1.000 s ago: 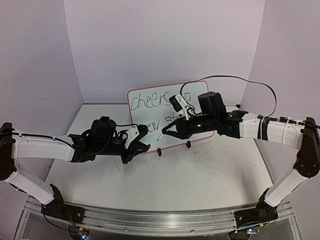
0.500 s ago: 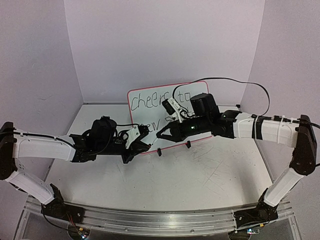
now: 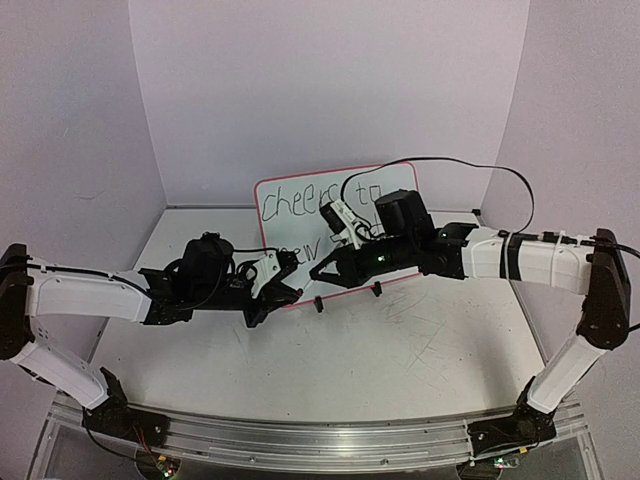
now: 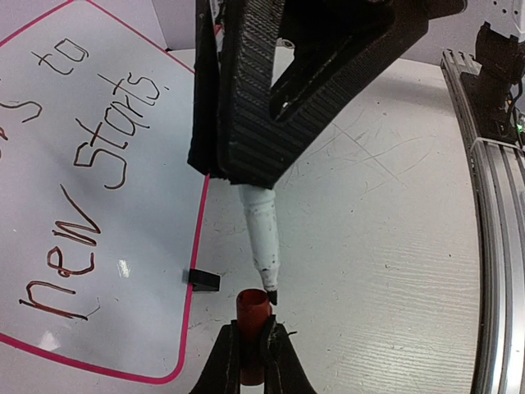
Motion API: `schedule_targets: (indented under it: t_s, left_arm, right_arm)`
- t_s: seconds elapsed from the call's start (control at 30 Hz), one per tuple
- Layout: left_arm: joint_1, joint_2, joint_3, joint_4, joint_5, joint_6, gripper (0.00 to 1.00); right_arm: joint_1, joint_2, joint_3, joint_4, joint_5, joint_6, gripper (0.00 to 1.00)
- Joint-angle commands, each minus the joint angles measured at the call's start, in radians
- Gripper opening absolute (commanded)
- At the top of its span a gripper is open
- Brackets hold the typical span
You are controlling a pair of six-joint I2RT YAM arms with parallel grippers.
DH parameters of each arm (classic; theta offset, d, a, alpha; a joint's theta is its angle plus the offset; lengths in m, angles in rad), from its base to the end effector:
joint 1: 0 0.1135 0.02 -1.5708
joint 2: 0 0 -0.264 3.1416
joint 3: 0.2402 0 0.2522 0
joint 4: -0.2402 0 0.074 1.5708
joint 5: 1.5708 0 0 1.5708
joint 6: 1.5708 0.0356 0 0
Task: Write a sentence on the whiteboard
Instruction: Insert the whiteboard marker without the cap into the center of the board.
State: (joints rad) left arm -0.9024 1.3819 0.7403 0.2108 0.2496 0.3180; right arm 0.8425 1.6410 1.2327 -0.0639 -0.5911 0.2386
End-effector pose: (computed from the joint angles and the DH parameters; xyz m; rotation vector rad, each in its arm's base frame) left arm 0.1797 -0.2418 0.2290 1.3007 1.5745 -0.6204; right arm 0.2377 0.2963 0.2876 -1.0292 1.9474 1.2474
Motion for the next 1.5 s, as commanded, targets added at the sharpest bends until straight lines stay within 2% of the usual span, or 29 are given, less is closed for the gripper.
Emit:
schedule_targets:
  t_s: [0.0, 0.8, 1.47]
  left_arm:
    - [-0.005, -0.002, 0.038, 0.039, 0.022, 0.005, 0.0]
    - [-0.004, 0.014, 0.041, 0.032, 0.013, 0.012, 0.0]
    - [-0.004, 0.0, 0.043, 0.028, 0.016, 0.015, 0.0]
  right_arm:
    - [0.003, -0.025, 0.023, 0.041, 0.036, 0.005, 0.0]
    - [0.003, -0.094, -0.036, 0.083, 0.077, 0.012, 0.0]
    - [0.015, -0.006, -0.016, 0.096, 0.056, 0.017, 0.0]
